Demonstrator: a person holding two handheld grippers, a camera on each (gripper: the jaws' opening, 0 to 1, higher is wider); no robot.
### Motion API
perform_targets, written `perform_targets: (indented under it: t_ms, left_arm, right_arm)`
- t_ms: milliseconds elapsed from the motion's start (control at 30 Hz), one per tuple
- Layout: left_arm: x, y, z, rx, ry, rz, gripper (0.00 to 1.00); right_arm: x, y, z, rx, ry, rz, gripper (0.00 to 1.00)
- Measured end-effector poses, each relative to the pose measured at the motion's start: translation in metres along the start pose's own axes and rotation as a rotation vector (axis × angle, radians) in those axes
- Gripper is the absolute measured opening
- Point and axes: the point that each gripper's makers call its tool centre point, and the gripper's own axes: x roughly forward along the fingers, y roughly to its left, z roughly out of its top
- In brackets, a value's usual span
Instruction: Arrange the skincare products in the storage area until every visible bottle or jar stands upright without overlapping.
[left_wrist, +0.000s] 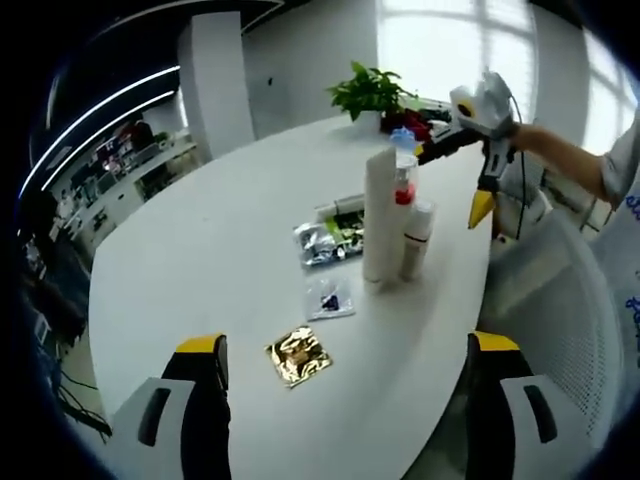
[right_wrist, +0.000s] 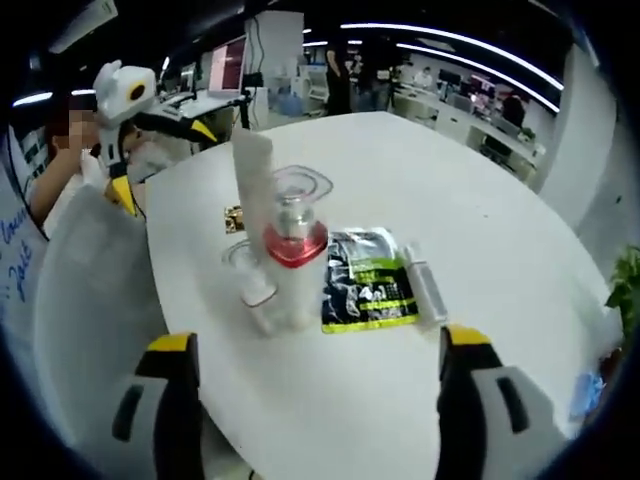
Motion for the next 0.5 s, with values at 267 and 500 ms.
perform_targets:
  t_ms: [267, 500]
  left_arm:
    - [0.002, -0.001, 0.001, -0.008, -0.006, -0.006, 0.97]
    - [0.001, 0.0, -0.001, -0.017, -0.006, -0.001, 0.97]
  right_arm:
    - [0.013, -0.027, -0.01, -0.037, 0.087, -0.021, 1.0]
    - [0.023, -0.053, -0.011, -0.069, 0.139, -0.043, 1.0]
